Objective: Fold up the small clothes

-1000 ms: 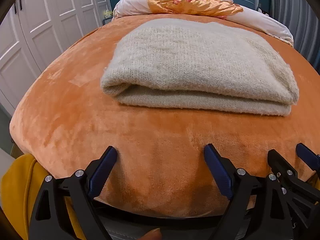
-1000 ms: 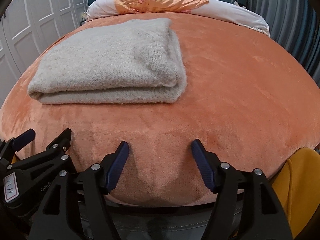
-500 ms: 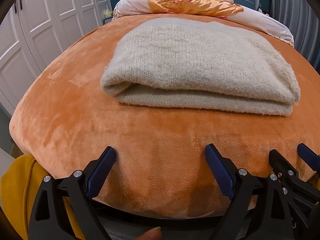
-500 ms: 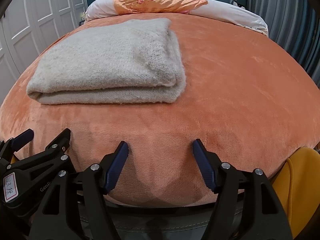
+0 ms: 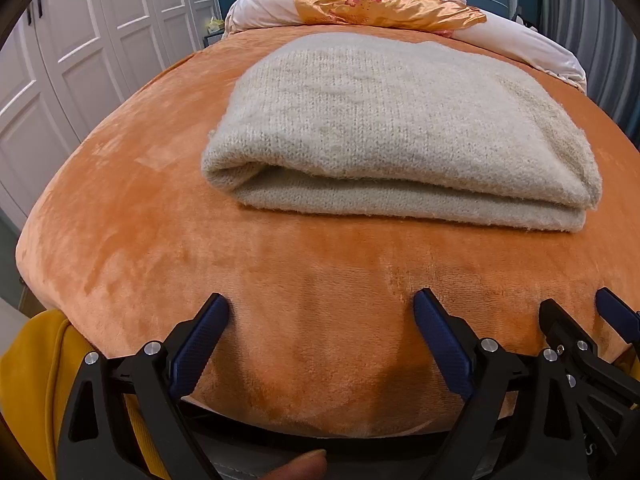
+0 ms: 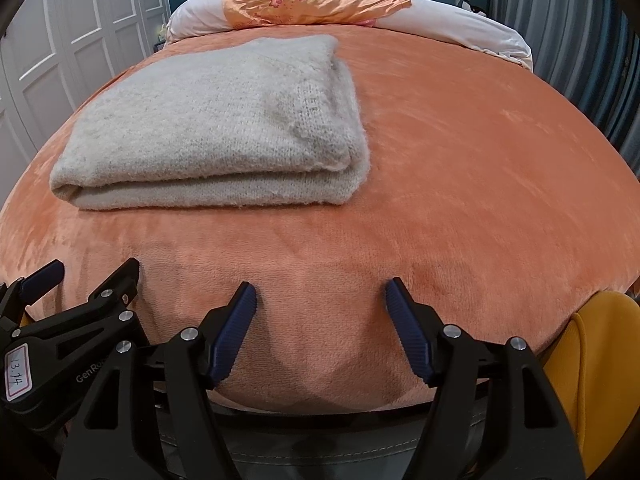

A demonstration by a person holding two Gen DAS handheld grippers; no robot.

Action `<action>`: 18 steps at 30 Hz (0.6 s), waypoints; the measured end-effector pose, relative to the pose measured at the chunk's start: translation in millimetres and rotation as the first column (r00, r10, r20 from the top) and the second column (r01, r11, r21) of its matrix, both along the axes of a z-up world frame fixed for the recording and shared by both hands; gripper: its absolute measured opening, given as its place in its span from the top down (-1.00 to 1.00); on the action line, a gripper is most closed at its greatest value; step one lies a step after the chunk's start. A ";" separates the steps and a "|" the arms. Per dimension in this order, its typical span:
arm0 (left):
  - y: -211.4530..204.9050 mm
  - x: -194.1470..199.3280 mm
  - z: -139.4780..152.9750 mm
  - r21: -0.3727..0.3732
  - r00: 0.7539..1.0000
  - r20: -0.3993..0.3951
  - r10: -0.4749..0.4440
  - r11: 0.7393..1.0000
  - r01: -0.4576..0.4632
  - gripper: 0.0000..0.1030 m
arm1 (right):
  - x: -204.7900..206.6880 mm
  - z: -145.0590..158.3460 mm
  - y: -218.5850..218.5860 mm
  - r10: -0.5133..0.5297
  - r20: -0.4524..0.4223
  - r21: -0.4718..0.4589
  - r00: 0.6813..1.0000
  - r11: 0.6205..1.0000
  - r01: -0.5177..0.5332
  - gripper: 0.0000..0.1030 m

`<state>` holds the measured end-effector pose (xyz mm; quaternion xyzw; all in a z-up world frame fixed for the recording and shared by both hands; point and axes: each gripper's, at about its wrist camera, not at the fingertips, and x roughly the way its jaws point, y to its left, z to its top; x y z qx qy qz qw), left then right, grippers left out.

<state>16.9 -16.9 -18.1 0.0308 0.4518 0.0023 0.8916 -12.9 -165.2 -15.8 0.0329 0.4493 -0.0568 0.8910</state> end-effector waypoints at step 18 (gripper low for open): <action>0.3 0.0 -0.3 0.001 1.000 0.002 -0.001 1.000 0.001 -0.78 | -1.9 -0.8 5.4 -0.009 0.003 -0.002 1.000 1.000 0.009 -0.27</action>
